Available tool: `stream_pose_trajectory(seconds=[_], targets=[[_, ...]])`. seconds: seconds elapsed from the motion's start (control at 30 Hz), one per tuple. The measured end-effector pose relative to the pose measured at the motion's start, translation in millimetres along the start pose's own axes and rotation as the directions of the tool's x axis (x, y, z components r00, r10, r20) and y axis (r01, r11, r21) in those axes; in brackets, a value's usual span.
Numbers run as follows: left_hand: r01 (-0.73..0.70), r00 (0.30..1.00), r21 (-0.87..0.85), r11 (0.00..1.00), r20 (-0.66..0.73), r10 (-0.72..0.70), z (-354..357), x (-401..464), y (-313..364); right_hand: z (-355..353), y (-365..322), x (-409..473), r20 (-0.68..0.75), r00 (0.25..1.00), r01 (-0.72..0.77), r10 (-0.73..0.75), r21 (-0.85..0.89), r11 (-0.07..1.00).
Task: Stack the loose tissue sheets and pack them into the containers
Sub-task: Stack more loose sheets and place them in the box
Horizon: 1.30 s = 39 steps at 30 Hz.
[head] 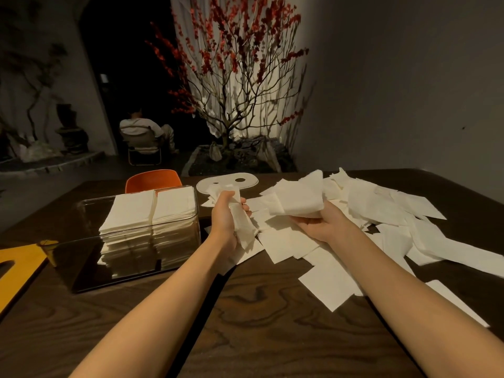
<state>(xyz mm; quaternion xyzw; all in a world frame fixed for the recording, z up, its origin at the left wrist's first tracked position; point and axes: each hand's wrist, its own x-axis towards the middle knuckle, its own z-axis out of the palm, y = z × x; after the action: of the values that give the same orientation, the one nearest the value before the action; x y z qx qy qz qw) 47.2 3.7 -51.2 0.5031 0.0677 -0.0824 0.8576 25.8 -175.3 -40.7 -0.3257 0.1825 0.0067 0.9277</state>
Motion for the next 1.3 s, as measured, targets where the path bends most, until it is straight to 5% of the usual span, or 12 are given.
stream_pose_trajectory(seconds=[0.3,0.5,0.77,1.03,1.3], targets=[[-0.248,0.965,0.292,0.924,-0.007,0.261,15,-16,-2,2,11,-4,0.176,0.984,-0.008,0.019,-0.062,0.998],[-0.467,0.869,0.455,0.759,0.077,0.488,20,-23,-7,-3,16,5,0.17,0.985,-0.015,0.02,-0.032,0.999],[-0.208,0.974,0.403,0.891,0.172,0.15,20,-31,0,-5,17,12,0.189,0.981,-0.005,0.028,-0.124,0.992],[-0.213,0.964,0.386,0.897,0.233,0.128,19,-40,10,-10,19,18,0.175,0.983,-0.006,0.045,-0.218,0.976],[-0.032,0.973,0.311,0.95,0.226,-0.041,14,-36,22,-12,19,25,0.185,0.983,0.034,0.018,-0.274,0.961]])
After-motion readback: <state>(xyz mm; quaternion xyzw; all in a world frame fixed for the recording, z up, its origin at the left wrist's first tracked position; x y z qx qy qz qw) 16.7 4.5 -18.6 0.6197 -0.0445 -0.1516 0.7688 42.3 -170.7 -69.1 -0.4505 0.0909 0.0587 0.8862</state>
